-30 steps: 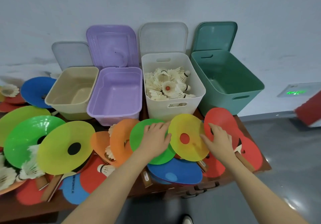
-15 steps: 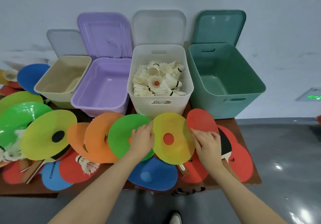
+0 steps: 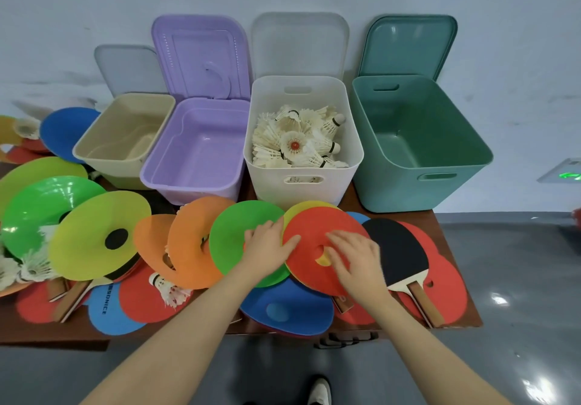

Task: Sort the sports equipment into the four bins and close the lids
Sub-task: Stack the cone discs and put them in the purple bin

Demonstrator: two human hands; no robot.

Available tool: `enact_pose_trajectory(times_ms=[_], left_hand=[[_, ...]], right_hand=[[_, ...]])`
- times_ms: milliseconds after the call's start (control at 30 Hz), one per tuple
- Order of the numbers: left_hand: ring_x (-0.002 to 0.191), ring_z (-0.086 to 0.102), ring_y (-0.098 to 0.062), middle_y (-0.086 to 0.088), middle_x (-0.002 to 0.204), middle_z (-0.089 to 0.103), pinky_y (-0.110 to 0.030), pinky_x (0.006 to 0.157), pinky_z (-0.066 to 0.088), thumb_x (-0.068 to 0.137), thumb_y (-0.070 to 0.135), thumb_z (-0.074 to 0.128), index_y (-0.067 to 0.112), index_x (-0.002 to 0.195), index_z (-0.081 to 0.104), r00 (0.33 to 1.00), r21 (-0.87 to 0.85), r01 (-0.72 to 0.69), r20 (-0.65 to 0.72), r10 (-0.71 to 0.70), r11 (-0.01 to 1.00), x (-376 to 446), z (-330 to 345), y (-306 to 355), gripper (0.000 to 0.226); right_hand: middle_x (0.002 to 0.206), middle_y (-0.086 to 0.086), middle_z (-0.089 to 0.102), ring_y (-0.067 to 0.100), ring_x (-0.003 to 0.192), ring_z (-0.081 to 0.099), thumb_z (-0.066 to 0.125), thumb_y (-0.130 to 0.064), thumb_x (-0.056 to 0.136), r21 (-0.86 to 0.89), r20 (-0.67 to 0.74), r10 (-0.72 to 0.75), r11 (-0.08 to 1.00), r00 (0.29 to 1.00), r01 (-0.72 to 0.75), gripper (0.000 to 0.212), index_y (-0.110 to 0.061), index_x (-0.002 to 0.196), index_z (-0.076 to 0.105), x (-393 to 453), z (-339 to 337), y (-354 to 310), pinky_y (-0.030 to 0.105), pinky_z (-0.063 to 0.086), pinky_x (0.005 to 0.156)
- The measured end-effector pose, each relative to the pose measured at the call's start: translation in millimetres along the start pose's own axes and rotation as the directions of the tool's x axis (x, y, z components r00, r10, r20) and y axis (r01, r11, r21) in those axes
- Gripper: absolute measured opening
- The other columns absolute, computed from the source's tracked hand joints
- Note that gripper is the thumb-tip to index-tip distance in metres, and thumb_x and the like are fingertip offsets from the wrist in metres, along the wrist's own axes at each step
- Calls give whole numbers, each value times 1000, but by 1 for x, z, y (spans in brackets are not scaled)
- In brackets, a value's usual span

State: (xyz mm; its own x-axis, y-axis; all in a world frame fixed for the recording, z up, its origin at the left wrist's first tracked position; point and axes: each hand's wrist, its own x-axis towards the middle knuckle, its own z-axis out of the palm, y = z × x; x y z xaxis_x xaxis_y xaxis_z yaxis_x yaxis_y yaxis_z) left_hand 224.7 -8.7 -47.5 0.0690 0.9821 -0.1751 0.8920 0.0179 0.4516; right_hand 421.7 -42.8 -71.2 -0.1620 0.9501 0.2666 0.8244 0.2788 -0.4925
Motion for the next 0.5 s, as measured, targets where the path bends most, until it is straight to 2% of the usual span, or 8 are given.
enact_pose_trajectory(times_ms=[67, 133, 167, 233, 300, 400, 500], left_hand=[[117, 45, -24, -5, 118, 51, -38, 98, 25, 90, 48, 49, 15, 144, 28, 1000, 15, 1, 17, -2, 1000, -1, 2, 0, 66], [117, 44, -24, -5, 119, 50, -39, 99, 26, 89, 41, 54, 14, 146, 25, 1000, 32, 14, 25, -15, 999, -1, 6, -1, 69], [117, 44, -25, -5, 119, 50, -39, 98, 27, 89, 38, 55, 14, 146, 24, 999, 37, 21, 29, -22, 999, 0, 8, -2, 69], [115, 45, -25, -5, 116, 50, -38, 98, 27, 89, 32, 55, 15, 146, 23, 999, 27, 20, 24, -21, 999, 0, 9, -4, 68], [111, 45, -23, -3, 109, 51, -36, 95, 28, 90, 27, 54, 19, 146, 25, 1000, 12, -16, 4, 16, 1000, 0, 9, -7, 64], [102, 45, -21, 0, 95, 48, -34, 87, 27, 89, 21, 50, 22, 146, 26, 995, -11, -86, -47, 86, 996, -3, 4, -12, 62], [96, 45, -19, 1, 89, 46, -30, 77, 22, 89, 16, 48, 23, 144, 30, 982, -38, -109, -159, 102, 993, -10, -6, -22, 59]], right_hand=[[137, 3, 48, 26, 125, 41, 44, -38, 92, -106, -89, 292, 948, 952, -301, 46, -17, 133, 48, -2, -1, 8, 42, 27, 101], [144, 12, 37, 33, 128, 36, 51, -34, 92, -134, 5, 539, 835, 842, -533, 59, -11, 143, 31, -3, -3, 16, 47, 24, 105], [143, 14, 37, 33, 127, 39, 52, -33, 92, -127, 68, 591, 805, 804, -580, 63, -9, 144, 26, -4, -3, 18, 47, 24, 105], [138, 12, 43, 29, 121, 46, 51, -26, 93, -50, 146, 597, 801, 789, -597, 60, -9, 144, 25, -4, -1, 18, 45, 25, 103], [132, 9, 49, 27, 118, 49, 51, -15, 91, 77, 121, 557, 820, 821, -568, 51, -11, 139, 34, -2, 2, 15, 43, 27, 102], [123, 2, 56, 21, 112, 54, 51, -6, 89, 335, 59, 514, 798, 856, -502, 44, -16, 131, 46, 1, 4, 2, 42, 39, 101], [119, -3, 58, 8, 104, 54, 52, -6, 92, 486, 76, 484, 745, 872, -456, 43, -18, 132, 47, 4, 2, -11, 23, 45, 88]])
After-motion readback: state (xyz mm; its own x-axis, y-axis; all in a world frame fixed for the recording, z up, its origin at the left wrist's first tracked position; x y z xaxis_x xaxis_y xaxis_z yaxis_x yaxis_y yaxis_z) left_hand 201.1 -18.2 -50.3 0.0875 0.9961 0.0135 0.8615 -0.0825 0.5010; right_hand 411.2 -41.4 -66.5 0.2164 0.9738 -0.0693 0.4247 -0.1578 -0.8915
